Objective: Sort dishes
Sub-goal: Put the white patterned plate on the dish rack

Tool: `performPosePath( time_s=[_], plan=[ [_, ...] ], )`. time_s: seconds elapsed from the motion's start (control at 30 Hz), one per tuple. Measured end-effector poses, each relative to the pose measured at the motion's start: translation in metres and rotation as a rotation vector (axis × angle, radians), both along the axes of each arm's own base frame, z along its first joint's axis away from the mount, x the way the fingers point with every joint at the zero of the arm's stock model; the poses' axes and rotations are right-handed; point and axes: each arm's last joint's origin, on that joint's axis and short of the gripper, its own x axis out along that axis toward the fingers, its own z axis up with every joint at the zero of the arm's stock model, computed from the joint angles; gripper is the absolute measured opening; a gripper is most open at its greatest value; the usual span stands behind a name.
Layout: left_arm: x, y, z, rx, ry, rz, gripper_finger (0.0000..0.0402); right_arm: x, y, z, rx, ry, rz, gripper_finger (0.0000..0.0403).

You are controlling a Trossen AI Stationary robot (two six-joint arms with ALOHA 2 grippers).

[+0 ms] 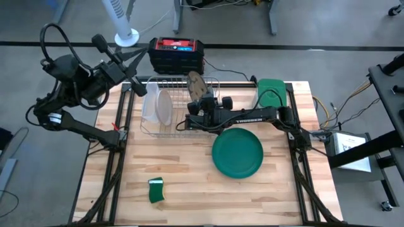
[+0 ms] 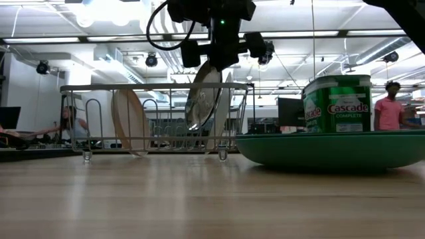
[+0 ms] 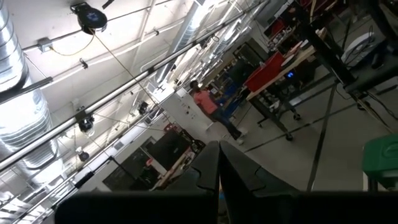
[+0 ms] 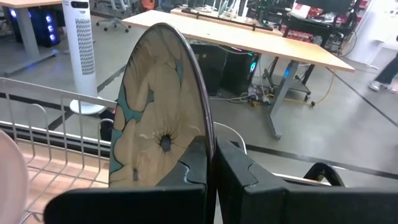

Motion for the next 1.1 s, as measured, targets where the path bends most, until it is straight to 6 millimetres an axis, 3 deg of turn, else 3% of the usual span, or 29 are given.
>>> performPosePath(
  time_s=[0.77,1.1],
  plan=[
    [0.0054,-0.0001,-0.0086,-0.104,-0.005,-0.029,0.0000,0.0040,0.0017,-0.0005,0.069,-0.062,0.026,0.0001],
    [0.0061,-0.0001,-0.0089,-0.084,0.009,-0.024,0.0000,0.0044,0.0019,-0.0005,0.072,-0.058,0.031,0.0029]
  ],
)
